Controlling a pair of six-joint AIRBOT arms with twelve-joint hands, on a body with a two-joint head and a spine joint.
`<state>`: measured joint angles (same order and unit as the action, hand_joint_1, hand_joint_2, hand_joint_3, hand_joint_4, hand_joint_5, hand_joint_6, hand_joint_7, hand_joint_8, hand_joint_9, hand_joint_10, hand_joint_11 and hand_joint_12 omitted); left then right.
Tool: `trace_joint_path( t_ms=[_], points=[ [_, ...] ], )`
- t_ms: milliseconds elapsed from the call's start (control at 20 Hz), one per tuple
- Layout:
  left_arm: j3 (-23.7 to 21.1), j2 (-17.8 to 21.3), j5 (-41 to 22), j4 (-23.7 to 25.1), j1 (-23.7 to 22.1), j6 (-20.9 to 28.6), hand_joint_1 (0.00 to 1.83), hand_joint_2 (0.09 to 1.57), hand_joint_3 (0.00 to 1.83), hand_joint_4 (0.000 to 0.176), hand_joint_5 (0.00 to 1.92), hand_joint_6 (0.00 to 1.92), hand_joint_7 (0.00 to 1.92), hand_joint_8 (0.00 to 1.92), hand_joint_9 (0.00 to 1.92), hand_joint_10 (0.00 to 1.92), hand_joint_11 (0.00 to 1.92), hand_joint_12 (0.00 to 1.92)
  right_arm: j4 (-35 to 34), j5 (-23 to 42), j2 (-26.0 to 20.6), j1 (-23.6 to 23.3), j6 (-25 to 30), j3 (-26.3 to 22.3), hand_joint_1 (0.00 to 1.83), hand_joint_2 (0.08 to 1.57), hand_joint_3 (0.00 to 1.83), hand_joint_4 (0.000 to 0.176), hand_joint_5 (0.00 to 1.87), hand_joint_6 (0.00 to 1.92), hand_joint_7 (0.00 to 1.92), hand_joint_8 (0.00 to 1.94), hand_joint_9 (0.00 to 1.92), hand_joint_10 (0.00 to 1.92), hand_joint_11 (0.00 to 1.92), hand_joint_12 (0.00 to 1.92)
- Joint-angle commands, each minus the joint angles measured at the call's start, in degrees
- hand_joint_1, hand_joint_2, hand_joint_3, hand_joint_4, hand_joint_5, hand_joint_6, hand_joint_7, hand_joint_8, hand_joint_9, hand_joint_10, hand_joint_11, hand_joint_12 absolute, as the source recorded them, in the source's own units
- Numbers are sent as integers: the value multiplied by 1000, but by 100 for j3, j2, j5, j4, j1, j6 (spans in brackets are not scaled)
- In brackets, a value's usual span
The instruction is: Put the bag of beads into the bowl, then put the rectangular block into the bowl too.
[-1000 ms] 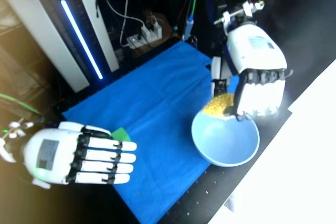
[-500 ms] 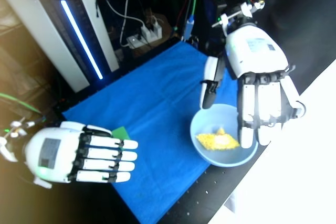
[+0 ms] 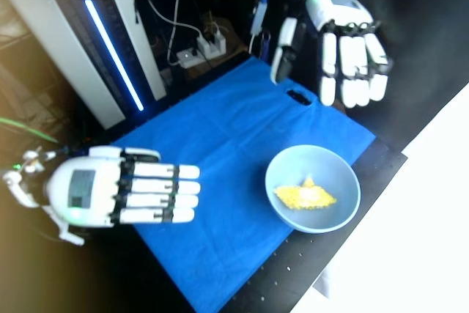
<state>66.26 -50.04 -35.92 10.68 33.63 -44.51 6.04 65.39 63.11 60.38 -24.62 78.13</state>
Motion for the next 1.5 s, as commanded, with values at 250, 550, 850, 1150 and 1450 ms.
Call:
trace_joint_path(
  t_ms=[250, 550, 850, 1150, 1450],
  points=[
    [-794, 673, -2041, -982, 1203, -241, 901, 911, 0, 130, 207, 0, 216, 0, 225, 0, 0, 488, -222, 469, 158, -78, 23, 226, 761, 1048, 1, 12, 373, 0, 312, 0, 314, 3, 78, 699],
    [-1253, 777, -3849, -2230, 2706, -236, 779, 891, 0, 128, 33, 0, 83, 1, 133, 5, 0, 397, -218, 173, 319, -117, 23, 376, 849, 1002, 0, 23, 435, 9, 422, 15, 419, 15, 374, 338],
    [-1347, 708, -4282, -2595, 3061, -215, 698, 902, 2, 136, 43, 1, 82, 1, 144, 1, 0, 368, -228, 134, 372, -216, 23, 462, 881, 997, 0, 0, 632, 2, 774, 32, 793, 75, 419, 1077],
    [-1336, 669, -4192, -2606, 3063, -214, 706, 892, 0, 142, 48, 3, 67, 1, 130, 0, 0, 363, -254, 134, 387, -263, 23, 496, 1240, 1195, 7, 0, 780, 994, 813, 1288, 688, 1463, 592, 1748],
    [-1332, 650, -4120, -2612, 3072, -208, 765, 907, 7, 145, 39, 0, 79, 3, 132, 1, 0, 284, -313, 135, 387, -263, 23, 495, 1223, 1209, 0, 0, 760, 1106, 856, 1411, 698, 1437, 630, 1732]
  ],
)
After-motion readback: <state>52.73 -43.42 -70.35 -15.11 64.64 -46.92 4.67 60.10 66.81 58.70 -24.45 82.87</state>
